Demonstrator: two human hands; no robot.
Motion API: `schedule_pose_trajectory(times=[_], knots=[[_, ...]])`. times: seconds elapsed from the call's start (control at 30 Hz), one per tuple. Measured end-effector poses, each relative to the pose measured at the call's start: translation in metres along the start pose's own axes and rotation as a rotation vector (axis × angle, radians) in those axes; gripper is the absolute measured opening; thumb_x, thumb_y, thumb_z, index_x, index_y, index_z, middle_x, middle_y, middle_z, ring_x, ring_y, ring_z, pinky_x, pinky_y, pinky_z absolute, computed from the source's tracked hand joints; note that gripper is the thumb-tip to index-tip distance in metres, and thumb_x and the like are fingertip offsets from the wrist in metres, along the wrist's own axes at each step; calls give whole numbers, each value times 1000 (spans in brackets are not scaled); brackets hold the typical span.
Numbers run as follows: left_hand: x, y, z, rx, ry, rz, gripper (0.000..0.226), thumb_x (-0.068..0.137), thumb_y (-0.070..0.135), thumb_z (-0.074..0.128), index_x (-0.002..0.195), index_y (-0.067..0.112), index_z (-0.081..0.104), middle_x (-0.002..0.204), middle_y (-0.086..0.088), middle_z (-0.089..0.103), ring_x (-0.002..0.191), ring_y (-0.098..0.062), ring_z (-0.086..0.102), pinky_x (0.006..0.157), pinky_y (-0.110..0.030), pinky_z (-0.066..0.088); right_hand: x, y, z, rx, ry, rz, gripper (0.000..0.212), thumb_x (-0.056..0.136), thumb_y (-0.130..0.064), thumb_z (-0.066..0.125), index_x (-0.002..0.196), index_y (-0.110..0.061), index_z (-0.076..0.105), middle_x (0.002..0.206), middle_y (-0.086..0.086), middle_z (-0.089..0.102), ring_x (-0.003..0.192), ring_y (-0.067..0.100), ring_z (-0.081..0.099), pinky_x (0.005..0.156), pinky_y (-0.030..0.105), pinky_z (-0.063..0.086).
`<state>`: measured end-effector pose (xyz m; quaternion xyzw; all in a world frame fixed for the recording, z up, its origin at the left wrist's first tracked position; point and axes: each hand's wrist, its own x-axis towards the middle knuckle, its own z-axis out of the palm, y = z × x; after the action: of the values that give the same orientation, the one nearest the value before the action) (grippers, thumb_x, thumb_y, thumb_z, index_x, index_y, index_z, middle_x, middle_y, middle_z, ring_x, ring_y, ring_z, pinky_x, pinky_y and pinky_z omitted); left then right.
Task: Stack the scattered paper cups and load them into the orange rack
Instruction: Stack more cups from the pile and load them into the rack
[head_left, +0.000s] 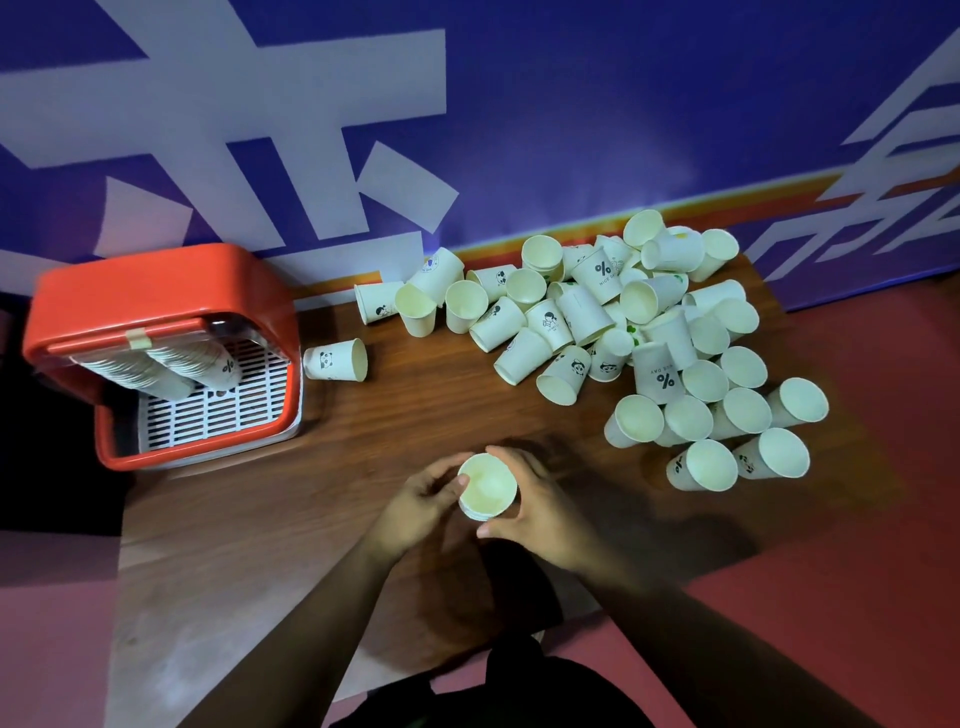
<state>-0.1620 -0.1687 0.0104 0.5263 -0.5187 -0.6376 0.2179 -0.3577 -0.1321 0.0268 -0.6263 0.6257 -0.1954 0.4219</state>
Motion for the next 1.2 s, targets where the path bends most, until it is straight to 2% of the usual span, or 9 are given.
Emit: schedule_pose_trajectory(times=[0.07,0.13,0.27,0.43,0.6,0.77,0.93,1.07,1.2], knots=[[1,5,1,10,85,-10,24,99,22,60,121,31,61,123,7,67,116,-15,64,86,-13,49,-6,5,-13,-4,46,31,92,68,-46,83,145,-30,36,142,-14,39,131,2,38,109,26,35],[5,11,-1,185,256,72,9,97,32,62,106,33,61,115,5,61,109,-19,63,86,-24,52,-15,16,-34,-60,186,42,72,78,-45,77,139,-23,46,133,-10,45,122,4,46,101,23,40],[16,49,13,499,343,300,14,96,30,60,108,23,57,106,6,45,100,-18,50,86,-31,43,-34,65,-82,-137,478,112,41,82,-24,75,117,-11,58,121,7,50,105,23,59,90,42,52],[49,97,80,585,127,465,23,92,21,65,112,12,59,107,4,48,94,-16,51,81,-27,41,-51,120,-118,-340,525,345,32,79,-17,70,102,1,57,106,23,53,97,39,54,84,42,48],[91,99,151,770,-85,311,53,91,26,64,141,20,49,128,-15,50,119,-32,53,101,-37,46,-55,159,-121,-395,462,443,32,71,-29,56,84,1,59,94,23,54,80,38,55,72,41,50],[130,74,184,988,-144,158,57,91,30,61,146,27,45,140,-17,40,125,-38,49,105,-48,46,-50,174,-122,-402,437,438,27,89,-19,42,97,-4,63,101,9,51,93,29,53,63,6,35],[144,57,193,1039,-127,128,36,91,25,63,124,11,65,131,-17,47,111,-37,59,97,-43,50,-60,183,-128,-304,565,240,28,85,-29,51,75,-5,64,94,12,56,79,28,55,70,35,48],[138,53,192,1036,-67,131,34,94,28,62,118,4,67,124,-21,55,104,-41,63,90,-41,51,-71,192,-135,-270,595,129,23,92,-25,52,74,-13,60,88,9,55,83,22,52,75,40,49],[119,71,180,876,40,194,28,91,32,69,105,8,71,109,-18,60,96,-36,64,80,-37,51,-80,164,-150,-152,618,136,21,78,-33,56,77,-14,64,99,6,51,92,23,54,84,39,46]])
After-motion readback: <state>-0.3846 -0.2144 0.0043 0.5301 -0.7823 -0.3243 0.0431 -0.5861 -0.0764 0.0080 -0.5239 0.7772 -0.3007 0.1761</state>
